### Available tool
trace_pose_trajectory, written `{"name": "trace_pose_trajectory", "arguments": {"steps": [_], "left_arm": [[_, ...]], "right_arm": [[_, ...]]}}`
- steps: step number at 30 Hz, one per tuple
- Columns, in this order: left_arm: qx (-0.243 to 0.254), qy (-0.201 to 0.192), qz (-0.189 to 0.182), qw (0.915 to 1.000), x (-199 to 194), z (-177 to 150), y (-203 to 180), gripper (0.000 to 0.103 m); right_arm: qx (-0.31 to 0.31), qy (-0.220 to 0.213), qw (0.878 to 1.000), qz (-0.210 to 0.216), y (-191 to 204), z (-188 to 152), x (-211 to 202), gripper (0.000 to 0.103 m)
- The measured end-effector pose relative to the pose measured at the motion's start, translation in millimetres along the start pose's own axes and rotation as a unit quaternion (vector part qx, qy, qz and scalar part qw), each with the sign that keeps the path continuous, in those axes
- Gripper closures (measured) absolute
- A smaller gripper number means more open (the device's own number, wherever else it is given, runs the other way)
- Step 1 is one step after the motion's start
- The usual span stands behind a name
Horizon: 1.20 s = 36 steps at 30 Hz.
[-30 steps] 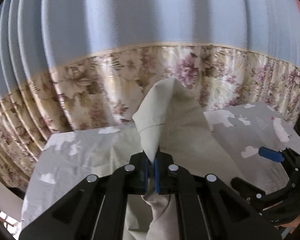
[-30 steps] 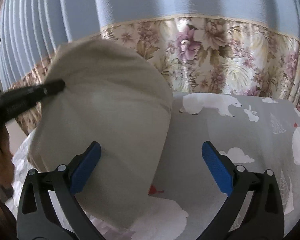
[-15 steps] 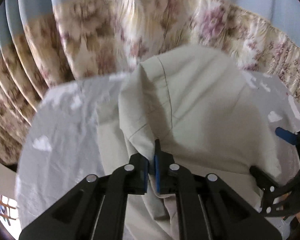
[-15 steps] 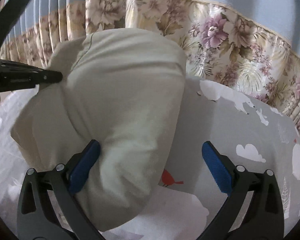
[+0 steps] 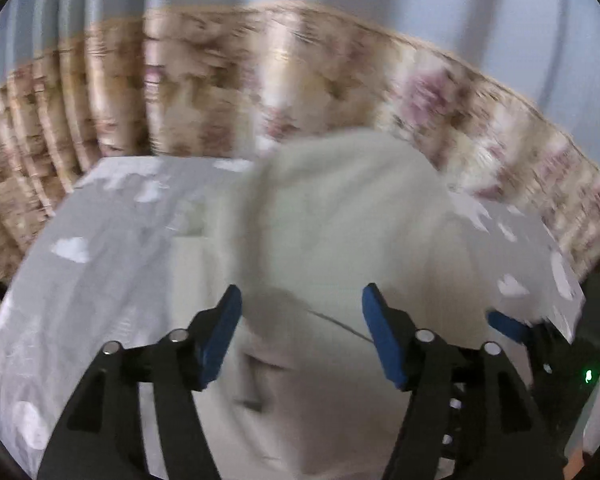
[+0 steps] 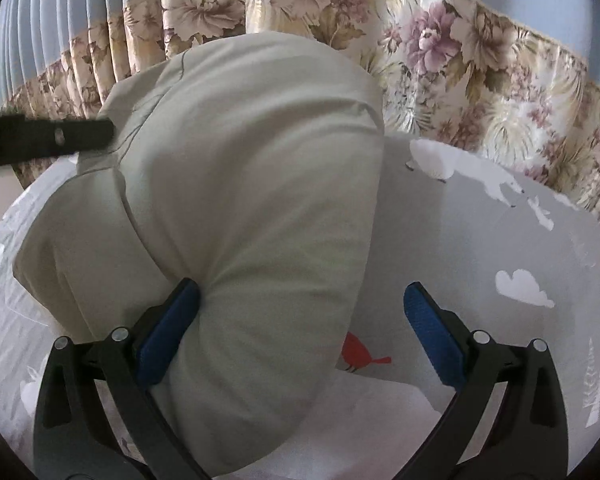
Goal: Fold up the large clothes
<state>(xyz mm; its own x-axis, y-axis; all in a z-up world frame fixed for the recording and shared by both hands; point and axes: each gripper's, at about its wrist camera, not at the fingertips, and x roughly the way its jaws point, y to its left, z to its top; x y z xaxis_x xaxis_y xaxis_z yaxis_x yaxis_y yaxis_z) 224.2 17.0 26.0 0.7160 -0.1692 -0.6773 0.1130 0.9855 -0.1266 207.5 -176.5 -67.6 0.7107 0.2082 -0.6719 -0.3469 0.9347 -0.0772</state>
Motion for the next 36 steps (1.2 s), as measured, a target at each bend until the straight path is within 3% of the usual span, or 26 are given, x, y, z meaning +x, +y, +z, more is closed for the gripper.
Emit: {"name": "trace_pose_trajectory", "arguments": {"steps": [4,9,15,19,23,25,27,30,36], "left_arm": [[0.066,0.02,0.059,0.9959,28.7,-17.8,-21.1,0.036],[0.081,0.018,0.083,0.9931,41.6,-31.3,-6.8,0.028],[0.056,-0.011,0.06,0.9965,33.7,-41.4,5.7,0.028],[0.031,-0.026,0.036,0.9985,13.9,-26.5,10.1,0.029],[0.019,-0.051,0.017,0.9984,-19.6,16.6,6.6,0.029],[0.027,-0.065,0.027,0.9972,-26.2,39.9,-5.2,0.023],[0.044,-0.07,0.042,0.9957,-17.3,63.7,-22.1,0.023],[0.057,-0.043,0.064,0.9954,19.4,84.5,-31.8,0.023],[0.022,0.008,0.091,0.9955,80.1,80.5,5.2,0.022]], "right_arm": [[0.013,0.005,1.0,0.018,-5.2,-0.1,1.2,0.003],[0.012,0.009,0.999,0.033,-3.1,-0.8,1.7,0.003],[0.021,-0.002,0.998,0.057,-3.6,1.3,-8.9,0.003],[0.067,-0.05,0.995,0.059,-27.6,22.8,-34.4,0.003],[0.095,-0.07,0.993,0.007,-60.0,56.9,-32.5,0.003],[0.114,-0.074,0.991,-0.018,-78.3,76.1,-21.7,0.003],[0.13,-0.069,0.989,-0.025,-92.8,89.0,-8.9,0.003],[0.164,-0.05,0.985,-0.01,-111.2,103.6,14.9,0.003],[0.145,-0.037,0.988,-0.025,-100.2,118.6,53.4,0.003]]}}
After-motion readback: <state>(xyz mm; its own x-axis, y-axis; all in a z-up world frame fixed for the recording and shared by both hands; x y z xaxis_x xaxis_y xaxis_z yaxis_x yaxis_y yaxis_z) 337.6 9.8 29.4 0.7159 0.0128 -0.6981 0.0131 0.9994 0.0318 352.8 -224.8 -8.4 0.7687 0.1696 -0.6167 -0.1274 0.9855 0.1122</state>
